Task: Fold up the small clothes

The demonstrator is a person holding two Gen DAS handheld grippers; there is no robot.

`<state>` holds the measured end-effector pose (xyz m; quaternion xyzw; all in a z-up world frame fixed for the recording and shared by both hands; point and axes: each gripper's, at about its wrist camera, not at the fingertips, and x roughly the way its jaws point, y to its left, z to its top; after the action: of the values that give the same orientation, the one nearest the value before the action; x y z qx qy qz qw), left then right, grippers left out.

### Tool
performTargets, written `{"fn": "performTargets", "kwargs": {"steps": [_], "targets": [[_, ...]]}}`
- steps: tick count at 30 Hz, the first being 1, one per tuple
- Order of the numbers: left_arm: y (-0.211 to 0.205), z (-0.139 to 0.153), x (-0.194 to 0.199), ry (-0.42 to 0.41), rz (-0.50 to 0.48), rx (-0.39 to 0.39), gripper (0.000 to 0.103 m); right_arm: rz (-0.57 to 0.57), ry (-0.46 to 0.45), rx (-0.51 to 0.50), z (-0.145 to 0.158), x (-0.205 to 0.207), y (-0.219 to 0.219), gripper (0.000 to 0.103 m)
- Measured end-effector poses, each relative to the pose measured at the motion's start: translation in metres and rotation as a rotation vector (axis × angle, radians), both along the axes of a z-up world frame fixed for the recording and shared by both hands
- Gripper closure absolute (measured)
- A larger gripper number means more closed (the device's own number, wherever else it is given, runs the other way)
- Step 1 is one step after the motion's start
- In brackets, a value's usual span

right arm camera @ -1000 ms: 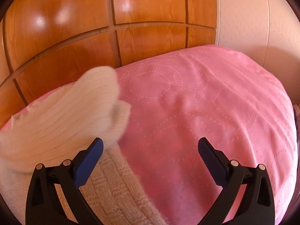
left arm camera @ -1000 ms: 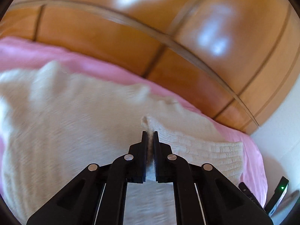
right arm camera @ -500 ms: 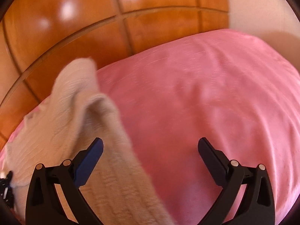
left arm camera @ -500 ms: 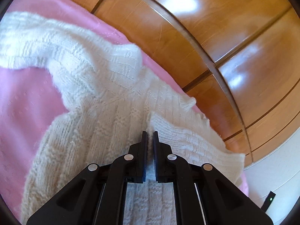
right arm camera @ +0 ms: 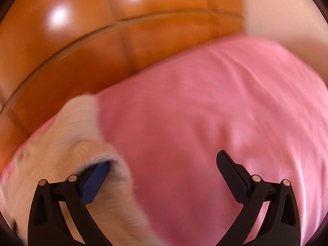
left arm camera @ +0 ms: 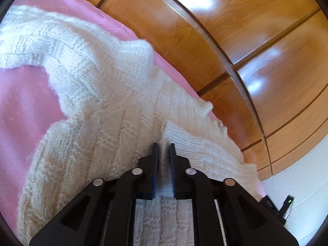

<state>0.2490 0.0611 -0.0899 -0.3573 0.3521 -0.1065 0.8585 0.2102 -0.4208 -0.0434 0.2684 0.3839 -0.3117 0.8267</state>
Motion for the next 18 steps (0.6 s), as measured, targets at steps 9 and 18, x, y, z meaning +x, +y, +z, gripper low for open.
{"fn": "performTargets", "kwargs": {"steps": [9,18], "targets": [[-0.004,0.0,0.003,-0.003,-0.009,0.013,0.087,0.029,0.098,-0.018,0.004,-0.005,0.006,0.002],[-0.006,0.0,0.003,-0.002,-0.011,0.025,0.087,0.149,-0.054,-0.157,0.043,0.005,0.035,0.002]]}}
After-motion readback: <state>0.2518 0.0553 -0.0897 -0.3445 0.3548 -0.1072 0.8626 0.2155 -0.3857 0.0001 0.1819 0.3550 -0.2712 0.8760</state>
